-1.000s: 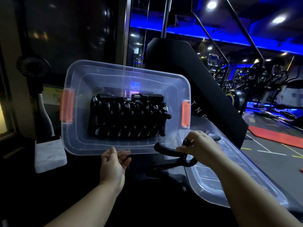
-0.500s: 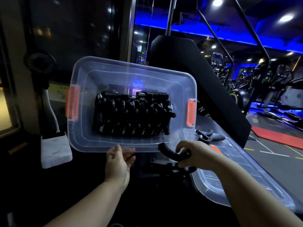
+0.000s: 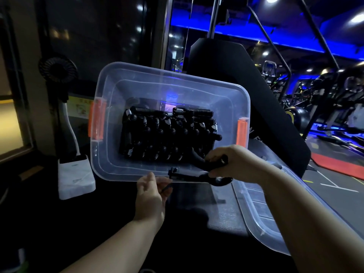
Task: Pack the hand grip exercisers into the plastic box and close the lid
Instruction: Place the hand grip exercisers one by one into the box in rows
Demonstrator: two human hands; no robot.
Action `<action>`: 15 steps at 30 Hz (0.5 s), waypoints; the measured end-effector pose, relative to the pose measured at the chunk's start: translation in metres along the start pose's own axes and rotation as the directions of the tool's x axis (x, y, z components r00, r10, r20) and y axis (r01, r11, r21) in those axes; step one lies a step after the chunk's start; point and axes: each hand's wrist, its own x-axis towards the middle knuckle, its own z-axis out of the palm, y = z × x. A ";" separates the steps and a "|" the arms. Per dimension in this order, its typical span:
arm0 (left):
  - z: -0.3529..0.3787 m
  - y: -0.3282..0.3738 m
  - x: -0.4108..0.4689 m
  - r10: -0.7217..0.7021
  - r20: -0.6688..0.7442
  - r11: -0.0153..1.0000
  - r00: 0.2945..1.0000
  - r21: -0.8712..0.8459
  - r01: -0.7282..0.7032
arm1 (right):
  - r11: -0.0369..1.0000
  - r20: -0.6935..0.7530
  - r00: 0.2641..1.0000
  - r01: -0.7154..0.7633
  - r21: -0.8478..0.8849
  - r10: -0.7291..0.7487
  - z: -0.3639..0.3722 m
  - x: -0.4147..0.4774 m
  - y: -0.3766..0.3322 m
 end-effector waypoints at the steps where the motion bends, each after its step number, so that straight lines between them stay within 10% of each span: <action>1: 0.001 0.000 0.001 -0.006 -0.011 1.000 1.000 -0.004 0.006 | 1.000 -0.018 1.000 0.013 -0.002 -0.013 -0.001 0.005 -0.003; 15: 0.001 0.009 -0.006 0.023 0.101 0.999 0.995 -0.040 -0.019 | 0.997 -0.295 0.955 0.063 0.053 -0.045 -0.001 0.058 -0.038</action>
